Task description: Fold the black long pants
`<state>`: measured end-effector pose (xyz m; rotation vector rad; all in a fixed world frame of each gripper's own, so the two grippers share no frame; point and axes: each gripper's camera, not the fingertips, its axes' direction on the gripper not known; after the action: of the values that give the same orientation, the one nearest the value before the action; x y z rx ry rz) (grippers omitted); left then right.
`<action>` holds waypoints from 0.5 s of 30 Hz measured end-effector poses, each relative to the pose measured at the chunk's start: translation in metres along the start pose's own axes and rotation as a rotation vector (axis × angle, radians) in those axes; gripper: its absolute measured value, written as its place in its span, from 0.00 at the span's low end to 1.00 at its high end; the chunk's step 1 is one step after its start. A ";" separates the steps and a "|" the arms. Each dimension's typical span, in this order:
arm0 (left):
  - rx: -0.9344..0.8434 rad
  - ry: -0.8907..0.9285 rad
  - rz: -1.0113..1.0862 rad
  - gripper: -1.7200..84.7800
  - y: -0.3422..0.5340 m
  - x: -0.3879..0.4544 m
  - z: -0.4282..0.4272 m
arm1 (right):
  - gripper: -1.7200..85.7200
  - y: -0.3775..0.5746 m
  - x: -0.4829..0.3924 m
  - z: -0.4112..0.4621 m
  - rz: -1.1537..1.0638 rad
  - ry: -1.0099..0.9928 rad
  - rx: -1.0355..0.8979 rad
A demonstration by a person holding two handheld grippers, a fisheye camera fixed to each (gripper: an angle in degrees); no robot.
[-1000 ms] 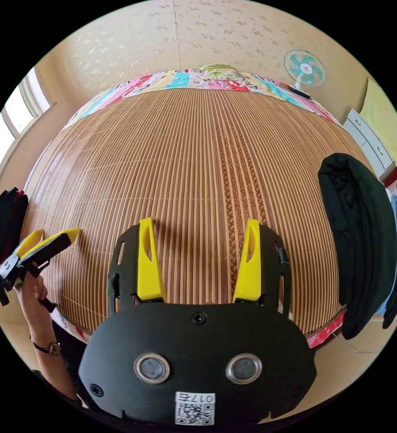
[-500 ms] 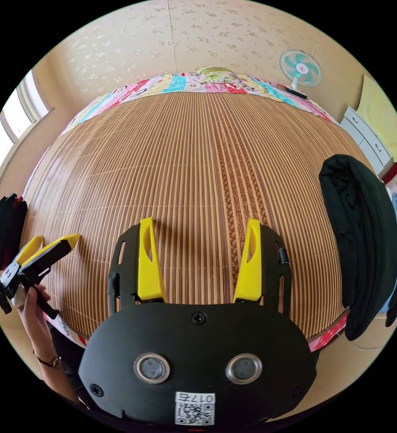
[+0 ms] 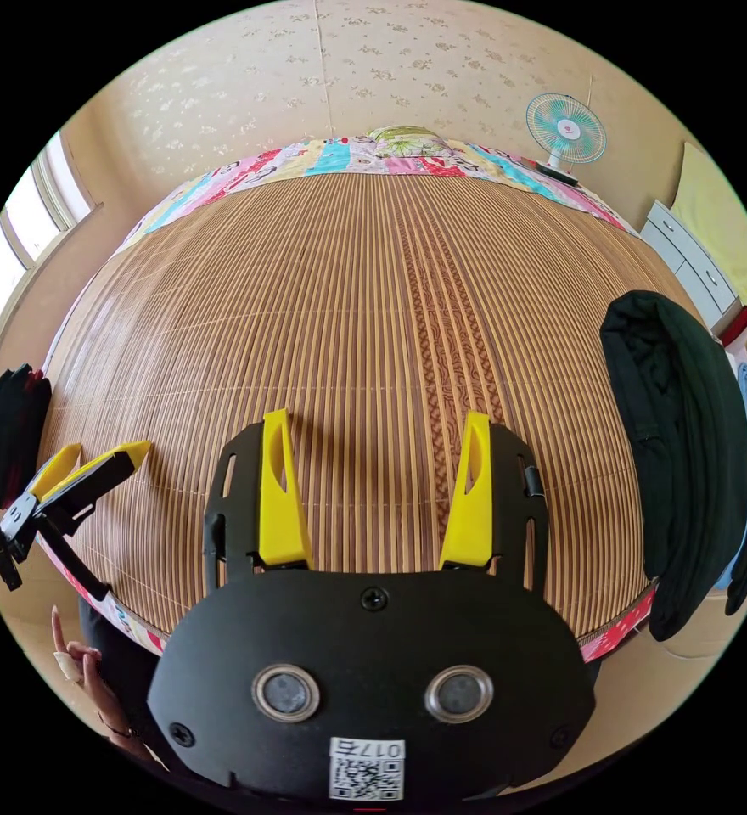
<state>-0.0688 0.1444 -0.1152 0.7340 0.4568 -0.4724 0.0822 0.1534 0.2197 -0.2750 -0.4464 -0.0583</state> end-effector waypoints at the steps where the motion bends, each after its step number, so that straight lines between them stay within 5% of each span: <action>1: 0.000 0.000 0.000 0.43 0.001 -0.001 0.000 | 0.32 0.000 -0.001 -0.002 0.000 0.000 0.000; 15: 0.000 -0.003 0.001 0.43 0.010 -0.016 0.000 | 0.32 -0.002 -0.008 -0.014 0.001 0.000 0.000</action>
<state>-0.0760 0.1554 -0.1013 0.7330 0.4534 -0.4729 0.0805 0.1474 0.2043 -0.2756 -0.4466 -0.0570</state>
